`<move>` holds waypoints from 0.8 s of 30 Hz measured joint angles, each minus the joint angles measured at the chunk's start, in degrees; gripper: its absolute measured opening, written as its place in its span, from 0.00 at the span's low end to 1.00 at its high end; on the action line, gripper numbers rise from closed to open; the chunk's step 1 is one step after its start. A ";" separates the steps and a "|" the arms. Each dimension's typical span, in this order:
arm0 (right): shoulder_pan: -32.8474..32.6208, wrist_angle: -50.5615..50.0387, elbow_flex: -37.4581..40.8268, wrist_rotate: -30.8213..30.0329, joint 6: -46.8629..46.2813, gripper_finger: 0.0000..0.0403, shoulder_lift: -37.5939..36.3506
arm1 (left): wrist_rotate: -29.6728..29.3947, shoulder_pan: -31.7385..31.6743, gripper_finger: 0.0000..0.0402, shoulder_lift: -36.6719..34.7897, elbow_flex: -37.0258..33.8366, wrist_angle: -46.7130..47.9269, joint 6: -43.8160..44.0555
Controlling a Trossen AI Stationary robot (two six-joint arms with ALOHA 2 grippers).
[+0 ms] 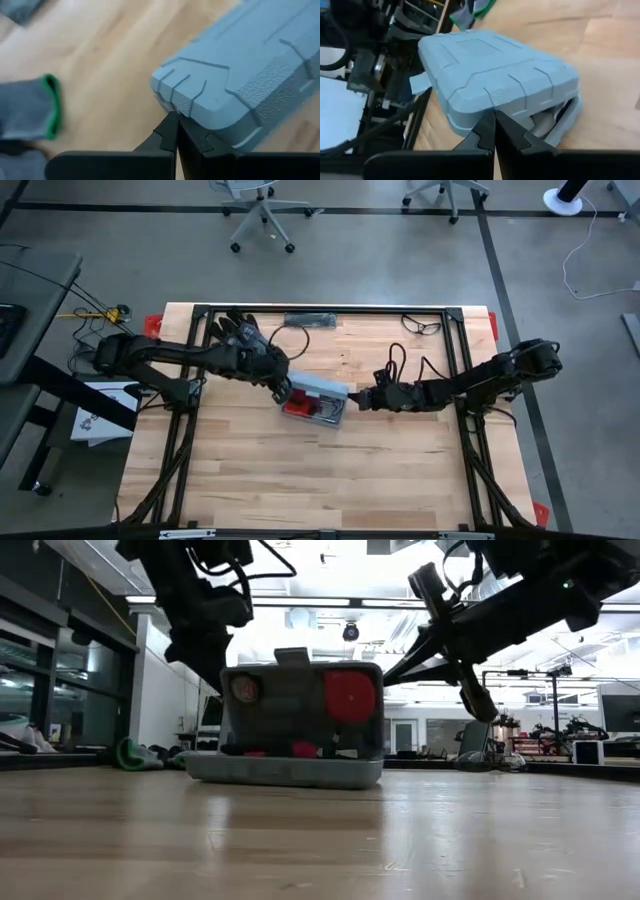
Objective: Prefit tool cases
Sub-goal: Open the gray prefit tool case
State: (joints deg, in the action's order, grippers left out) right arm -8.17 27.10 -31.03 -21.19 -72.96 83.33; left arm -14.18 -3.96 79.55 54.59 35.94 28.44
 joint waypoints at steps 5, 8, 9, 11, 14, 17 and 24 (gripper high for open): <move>3.11 1.11 0.00 0.15 1.50 0.00 0.02 | 0.39 -5.17 0.00 0.12 0.00 -2.74 -4.51; 5.13 1.00 0.00 0.97 2.78 0.00 0.02 | 0.29 -8.88 0.00 1.38 0.00 -7.49 -7.62; 5.84 0.79 0.00 1.49 2.94 0.00 0.00 | 0.46 -10.29 0.00 2.15 0.00 -10.31 -8.79; 7.27 0.05 0.00 2.37 3.53 0.00 -0.02 | 1.72 -13.26 0.00 4.22 0.34 -15.88 -11.21; 9.72 -0.81 -0.04 3.28 4.50 0.00 0.02 | 4.69 -17.09 0.00 7.83 0.43 -19.09 -13.88; 12.00 -2.43 -0.04 4.13 4.90 0.00 0.13 | 9.60 -20.60 0.00 11.70 0.33 -24.15 -14.16; 14.05 -3.48 -0.04 9.99 5.91 0.00 0.13 | 12.74 -23.22 0.00 17.99 9.82 -24.36 -14.65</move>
State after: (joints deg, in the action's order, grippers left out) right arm 5.89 23.62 -31.07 -11.20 -67.05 83.46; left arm -1.45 -27.18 97.54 64.40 11.57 13.79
